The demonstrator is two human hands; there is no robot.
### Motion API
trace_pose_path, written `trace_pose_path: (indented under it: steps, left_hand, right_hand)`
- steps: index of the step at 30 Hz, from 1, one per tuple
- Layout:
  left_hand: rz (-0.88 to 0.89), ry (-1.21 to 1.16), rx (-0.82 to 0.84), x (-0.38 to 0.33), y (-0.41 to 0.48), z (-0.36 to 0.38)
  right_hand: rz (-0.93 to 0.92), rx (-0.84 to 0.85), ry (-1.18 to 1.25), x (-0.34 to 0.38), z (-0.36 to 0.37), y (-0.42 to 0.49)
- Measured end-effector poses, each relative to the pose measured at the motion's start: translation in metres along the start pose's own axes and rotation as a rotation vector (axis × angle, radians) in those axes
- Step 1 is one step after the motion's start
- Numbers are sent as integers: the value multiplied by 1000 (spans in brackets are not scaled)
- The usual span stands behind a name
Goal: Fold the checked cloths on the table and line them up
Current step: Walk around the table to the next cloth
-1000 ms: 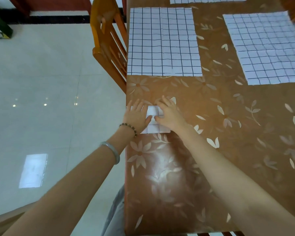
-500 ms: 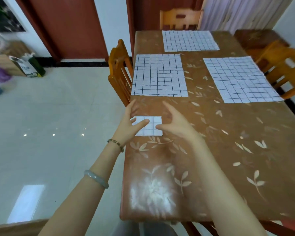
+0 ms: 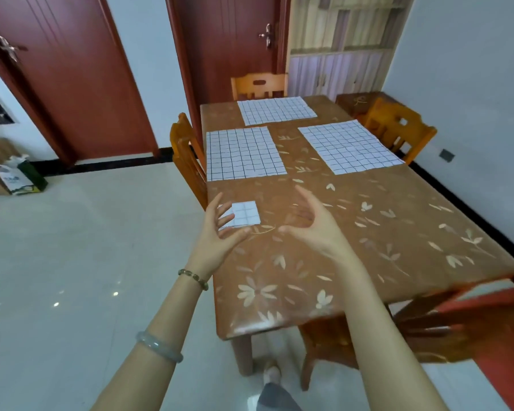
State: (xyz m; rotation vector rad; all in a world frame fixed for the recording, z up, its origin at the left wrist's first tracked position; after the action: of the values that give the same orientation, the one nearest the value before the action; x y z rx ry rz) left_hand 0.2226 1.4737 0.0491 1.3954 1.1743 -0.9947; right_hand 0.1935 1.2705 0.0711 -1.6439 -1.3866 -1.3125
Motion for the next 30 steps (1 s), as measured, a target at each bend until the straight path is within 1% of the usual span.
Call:
trace_pose_path:
  steps: [6, 9, 13, 18, 25, 28, 30]
  left_hand:
    - [3, -14, 53, -24, -91, 0]
    - [0, -31, 138, -41, -128, 19]
    - [47, -31, 261, -72, -167, 64]
    - [116, -25, 436, -105, -217, 140]
    - [177, -4, 643, -137, -297, 282]
    - [195, -18, 751, -151, -337, 349]
    - [226, -35, 808, -163, -363, 392]
  right_hand:
    - [32, -74, 23, 9, -53, -107]
    - [61, -158, 63, 9, -87, -154]
    - [79, -277, 73, 10, -146, -205]
    - [134, -416, 83, -9, -225, -263]
    - [218, -620, 69, -59, -365, -341]
    - [212, -686, 65, -76, -430, -371]
    - [190, -690, 49, -83, -470, -387]
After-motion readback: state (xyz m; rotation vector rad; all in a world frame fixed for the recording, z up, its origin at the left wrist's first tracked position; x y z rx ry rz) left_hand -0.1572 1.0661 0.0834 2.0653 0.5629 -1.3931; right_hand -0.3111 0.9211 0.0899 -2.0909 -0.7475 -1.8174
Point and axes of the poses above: each hand's wrist, its own y-axis towards the middle knuckle, its own z-axis out of the palm, x = y × z, the point moved 8 cm from there along y, towards the middle knuckle, and after that the axes turned 11 degrees about -x, right-handed, at the moved point
